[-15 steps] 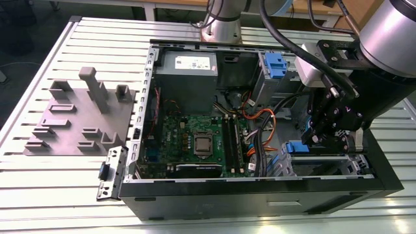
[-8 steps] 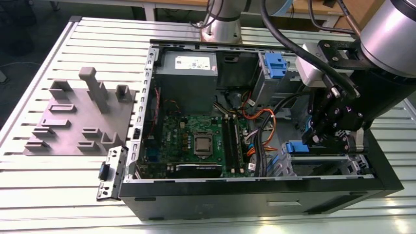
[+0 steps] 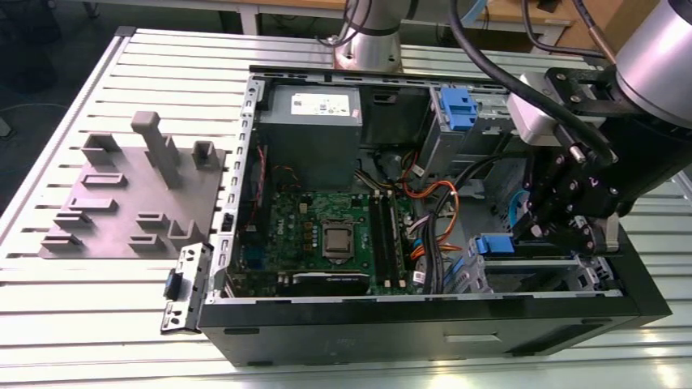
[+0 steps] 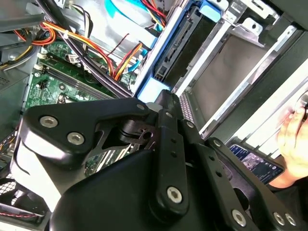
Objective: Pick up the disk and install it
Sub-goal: 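Insert the first disk wire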
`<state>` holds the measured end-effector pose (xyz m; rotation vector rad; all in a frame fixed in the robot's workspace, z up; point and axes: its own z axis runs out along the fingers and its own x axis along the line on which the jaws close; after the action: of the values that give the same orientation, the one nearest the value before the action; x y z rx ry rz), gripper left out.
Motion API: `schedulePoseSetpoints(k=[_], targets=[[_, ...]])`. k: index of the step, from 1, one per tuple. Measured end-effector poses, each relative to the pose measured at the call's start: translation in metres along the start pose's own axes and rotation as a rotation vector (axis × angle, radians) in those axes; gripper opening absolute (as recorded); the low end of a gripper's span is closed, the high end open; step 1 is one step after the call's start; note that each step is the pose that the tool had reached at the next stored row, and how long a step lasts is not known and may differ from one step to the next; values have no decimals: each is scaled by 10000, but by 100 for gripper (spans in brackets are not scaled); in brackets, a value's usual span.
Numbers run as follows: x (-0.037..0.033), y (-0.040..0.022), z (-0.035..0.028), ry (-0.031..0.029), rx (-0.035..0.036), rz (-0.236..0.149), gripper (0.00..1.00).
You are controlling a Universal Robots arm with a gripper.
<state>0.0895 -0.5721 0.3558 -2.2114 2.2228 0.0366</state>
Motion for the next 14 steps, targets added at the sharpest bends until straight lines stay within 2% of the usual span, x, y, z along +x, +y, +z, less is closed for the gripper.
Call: schedulePoseSetpoints(k=[7,14], targets=[[-1,-4,-37,-3,0,-1,11],[-2,-78,-40,0,-3,0,11]])
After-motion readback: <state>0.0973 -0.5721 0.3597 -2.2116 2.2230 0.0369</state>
